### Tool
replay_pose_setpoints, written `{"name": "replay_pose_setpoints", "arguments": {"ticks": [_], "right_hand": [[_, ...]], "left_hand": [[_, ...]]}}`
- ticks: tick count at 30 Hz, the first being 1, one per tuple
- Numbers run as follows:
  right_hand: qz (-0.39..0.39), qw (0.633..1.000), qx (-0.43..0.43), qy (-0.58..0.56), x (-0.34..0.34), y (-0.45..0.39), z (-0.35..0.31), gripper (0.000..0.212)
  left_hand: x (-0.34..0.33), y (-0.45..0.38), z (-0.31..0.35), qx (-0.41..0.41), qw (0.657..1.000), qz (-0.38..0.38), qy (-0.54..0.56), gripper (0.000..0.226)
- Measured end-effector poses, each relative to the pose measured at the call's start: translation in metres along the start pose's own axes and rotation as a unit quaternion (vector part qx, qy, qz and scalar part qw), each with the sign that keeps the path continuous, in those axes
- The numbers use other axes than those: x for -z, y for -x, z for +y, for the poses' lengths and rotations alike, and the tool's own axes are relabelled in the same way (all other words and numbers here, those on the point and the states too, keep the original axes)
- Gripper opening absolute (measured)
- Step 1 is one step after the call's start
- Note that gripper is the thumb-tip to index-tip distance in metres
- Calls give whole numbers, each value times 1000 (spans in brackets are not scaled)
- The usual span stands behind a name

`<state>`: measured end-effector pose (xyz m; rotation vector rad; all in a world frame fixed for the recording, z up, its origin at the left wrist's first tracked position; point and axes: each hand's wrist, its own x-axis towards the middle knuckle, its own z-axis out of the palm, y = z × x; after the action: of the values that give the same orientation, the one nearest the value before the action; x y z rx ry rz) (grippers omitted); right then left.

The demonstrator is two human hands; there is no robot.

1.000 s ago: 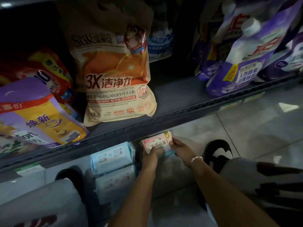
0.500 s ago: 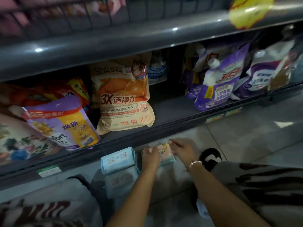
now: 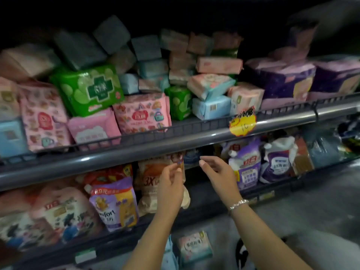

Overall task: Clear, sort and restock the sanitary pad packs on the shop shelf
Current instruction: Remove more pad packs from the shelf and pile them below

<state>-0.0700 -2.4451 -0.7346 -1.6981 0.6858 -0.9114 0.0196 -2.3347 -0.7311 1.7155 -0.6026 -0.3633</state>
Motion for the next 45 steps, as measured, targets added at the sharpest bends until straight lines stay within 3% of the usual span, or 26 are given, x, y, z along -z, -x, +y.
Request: {"name": "replay_pose_setpoints", "arguments": {"ticks": [7,12,15,18,20,24,26,28,31,35,38,40,45], "right_hand": [[-2,979,147,144,-8,-57,-57,25],[-24,927,249,278,-35,-97,-68,43],[-63,921,246,297,-52,-118,-70,55],[-95,940,205,256,-60,-134,-66,60],[-97,955,170,222,-62,-141,-63,62],[-76,979,110,157,-69,-156,-60,66],[-73,984,95,129,-72,-158,-62,65],[-48,988,98,108,-72,-157,-67,58],[45,981,144,123,-63,-157,-73,47],[176,943,226,169,-46,-164,-70,41],[237,922,216,216,-33,-171,-67,46],[235,923,189,239,-26,-177,-66,52],[114,962,77,235,-5,-190,-59,55]], "left_hand": [[39,-43,70,-152,978,23,-139,30],[60,-102,80,-235,916,65,-319,37],[70,-140,86,-264,890,49,-369,45],[77,-173,101,-269,855,26,-442,58],[82,-196,114,-240,837,-7,-492,67],[91,-235,135,-144,834,-146,-513,71],[92,-243,133,-132,831,-171,-513,72],[90,-245,128,-146,834,-164,-505,71],[83,-240,128,-176,874,-150,-428,62],[57,-232,142,-171,935,-123,-286,53],[23,-231,158,-168,958,-108,-205,45],[-1,-233,171,-150,970,-103,-160,41],[-55,-246,193,-78,971,-142,-177,46]]}}
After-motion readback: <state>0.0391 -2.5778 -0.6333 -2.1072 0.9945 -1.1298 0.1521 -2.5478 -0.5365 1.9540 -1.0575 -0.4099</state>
